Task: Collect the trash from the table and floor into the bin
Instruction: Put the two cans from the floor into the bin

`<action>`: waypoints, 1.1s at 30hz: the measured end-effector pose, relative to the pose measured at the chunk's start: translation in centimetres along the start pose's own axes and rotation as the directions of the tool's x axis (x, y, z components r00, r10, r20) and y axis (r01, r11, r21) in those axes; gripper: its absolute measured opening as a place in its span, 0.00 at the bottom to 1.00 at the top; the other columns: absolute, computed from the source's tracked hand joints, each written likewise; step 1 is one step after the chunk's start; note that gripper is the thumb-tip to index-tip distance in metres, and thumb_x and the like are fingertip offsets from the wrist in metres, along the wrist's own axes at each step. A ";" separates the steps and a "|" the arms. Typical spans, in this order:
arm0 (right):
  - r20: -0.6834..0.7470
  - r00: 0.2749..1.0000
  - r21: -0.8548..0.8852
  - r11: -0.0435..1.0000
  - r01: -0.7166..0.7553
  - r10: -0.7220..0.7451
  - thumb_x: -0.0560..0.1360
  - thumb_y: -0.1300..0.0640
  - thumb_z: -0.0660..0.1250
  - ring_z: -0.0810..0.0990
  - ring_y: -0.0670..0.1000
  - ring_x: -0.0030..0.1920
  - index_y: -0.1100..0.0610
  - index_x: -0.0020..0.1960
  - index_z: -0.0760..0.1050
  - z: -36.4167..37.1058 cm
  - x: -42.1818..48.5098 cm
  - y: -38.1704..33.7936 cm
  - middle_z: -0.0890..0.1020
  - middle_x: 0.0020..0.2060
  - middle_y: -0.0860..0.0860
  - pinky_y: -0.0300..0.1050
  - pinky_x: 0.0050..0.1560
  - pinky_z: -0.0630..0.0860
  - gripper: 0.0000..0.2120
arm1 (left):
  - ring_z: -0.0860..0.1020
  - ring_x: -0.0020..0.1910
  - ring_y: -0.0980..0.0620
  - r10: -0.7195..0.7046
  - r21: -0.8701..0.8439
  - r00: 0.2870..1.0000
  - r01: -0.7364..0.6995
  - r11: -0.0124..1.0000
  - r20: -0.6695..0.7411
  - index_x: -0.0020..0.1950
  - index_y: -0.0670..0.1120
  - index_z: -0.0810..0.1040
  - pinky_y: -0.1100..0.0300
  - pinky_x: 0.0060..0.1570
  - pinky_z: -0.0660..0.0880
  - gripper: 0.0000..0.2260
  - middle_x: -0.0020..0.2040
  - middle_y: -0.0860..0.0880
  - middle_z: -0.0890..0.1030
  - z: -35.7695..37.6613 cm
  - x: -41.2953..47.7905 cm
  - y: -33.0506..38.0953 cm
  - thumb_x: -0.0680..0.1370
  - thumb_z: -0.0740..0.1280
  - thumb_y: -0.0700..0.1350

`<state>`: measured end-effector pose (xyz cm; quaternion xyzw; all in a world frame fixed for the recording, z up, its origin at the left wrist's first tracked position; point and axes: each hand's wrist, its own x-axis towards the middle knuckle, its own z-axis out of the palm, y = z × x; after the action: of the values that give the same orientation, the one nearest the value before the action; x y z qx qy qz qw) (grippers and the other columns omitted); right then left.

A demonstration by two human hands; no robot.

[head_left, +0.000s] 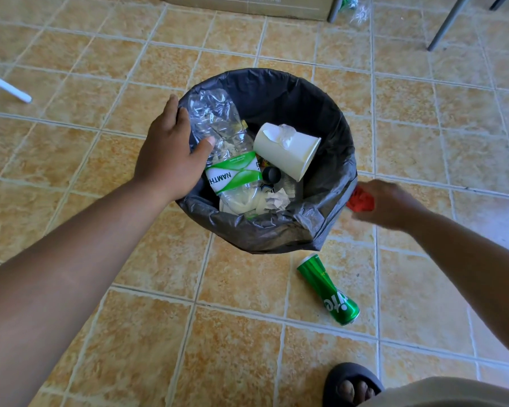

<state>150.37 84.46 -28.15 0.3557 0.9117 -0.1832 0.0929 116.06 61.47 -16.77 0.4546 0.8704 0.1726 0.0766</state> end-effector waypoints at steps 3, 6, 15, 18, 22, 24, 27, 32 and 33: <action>-0.247 0.969 0.039 0.999 -0.003 0.012 0.68 0.49 0.77 0.79 0.55 0.42 0.54 0.62 0.75 -4.4 0.9 -1.0 0.81 0.44 0.55 0.47 0.43 0.78 0.25 | 0.48 0.78 0.49 -0.002 0.002 1.000 0.002 1.000 0.000 0.79 0.43 0.52 0.53 0.71 0.55 0.33 0.80 0.51 0.45 0.0 0.1 0.0 0.80 0.56 0.60; -0.508 0.861 -0.001 1.000 0.002 -0.002 0.69 0.50 0.76 0.79 0.59 0.47 0.56 0.66 0.73 -9.7 1.8 -3.6 0.81 0.52 0.61 0.47 0.48 0.73 0.28 | 0.48 0.78 0.49 -0.005 0.002 1.000 0.005 1.000 0.000 0.79 0.43 0.52 0.53 0.72 0.54 0.34 0.80 0.51 0.45 -0.1 0.2 0.0 0.80 0.56 0.61; -0.680 0.690 0.074 0.913 0.402 -0.249 0.69 0.47 0.73 0.78 0.49 0.54 0.57 0.71 0.70 -15.5 1.8 -16.9 0.78 0.61 0.53 0.32 0.56 0.70 0.33 | 0.46 0.78 0.50 -0.014 -0.042 1.000 0.014 0.999 0.015 0.79 0.44 0.51 0.54 0.73 0.53 0.33 0.80 0.51 0.44 -0.2 0.0 0.3 0.81 0.54 0.60; -0.550 0.778 0.075 0.910 0.407 -0.303 0.68 0.49 0.75 0.76 0.57 0.61 0.60 0.72 0.69 -13.7 3.0 -19.0 0.75 0.64 0.60 0.40 0.62 0.69 0.36 | 0.47 0.78 0.50 -0.018 -0.039 1.000 0.019 0.999 0.006 0.79 0.43 0.52 0.54 0.73 0.52 0.33 0.80 0.50 0.45 -0.2 0.0 0.4 0.81 0.54 0.61; -0.438 0.838 -0.007 0.933 0.359 -0.326 0.73 0.47 0.69 0.78 0.61 0.58 0.61 0.66 0.75 -12.2 4.7 -19.3 0.80 0.59 0.60 0.50 0.58 0.74 0.26 | 0.47 0.78 0.50 -0.014 -0.037 1.000 0.014 0.999 0.013 0.79 0.43 0.51 0.53 0.74 0.53 0.33 0.80 0.51 0.44 -0.2 -0.2 0.4 0.81 0.54 0.61; -0.383 0.869 -0.088 0.948 0.304 -0.314 0.77 0.45 0.64 0.76 0.62 0.61 0.62 0.61 0.77 -11.8 5.3 -18.8 0.80 0.57 0.62 0.54 0.58 0.74 0.23 | 0.47 0.79 0.50 -0.011 -0.040 1.000 0.012 0.999 0.016 0.79 0.44 0.50 0.53 0.74 0.53 0.33 0.80 0.51 0.44 -0.2 -0.2 0.3 0.81 0.54 0.61; -0.349 0.892 -0.194 0.953 0.232 -0.288 0.79 0.43 0.61 0.68 0.63 0.68 0.61 0.63 0.77 -11.1 5.3 -18.0 0.74 0.66 0.63 0.56 0.67 0.69 0.24 | 0.47 0.78 0.49 -0.004 -0.027 1.000 0.004 1.000 0.008 0.79 0.43 0.51 0.53 0.73 0.53 0.33 0.80 0.50 0.44 -0.2 -0.2 0.4 0.81 0.54 0.61; -0.538 0.763 -0.147 0.931 0.334 -0.358 0.77 0.45 0.65 0.71 0.63 0.64 0.62 0.67 0.75 -10.6 3.5 -17.4 0.76 0.62 0.61 0.54 0.63 0.70 0.26 | 0.47 0.78 0.50 0.000 -0.035 1.000 0.000 0.999 0.003 0.79 0.43 0.51 0.55 0.72 0.53 0.33 0.80 0.51 0.44 -0.2 0.0 0.3 0.81 0.54 0.61; -0.558 0.747 -0.132 0.927 0.350 -0.362 0.77 0.46 0.66 0.72 0.62 0.63 0.63 0.67 0.75 -10.6 3.1 -17.3 0.77 0.60 0.60 0.53 0.62 0.70 0.26 | 0.47 0.78 0.50 0.002 -0.035 1.000 -0.002 0.999 0.002 0.79 0.43 0.51 0.55 0.72 0.53 0.33 0.80 0.51 0.44 -0.1 0.0 0.3 0.81 0.54 0.61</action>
<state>135.86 78.88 -14.74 0.2129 0.9495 -0.0736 -0.2185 116.24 61.55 -16.54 0.4541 0.8668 0.1877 0.0852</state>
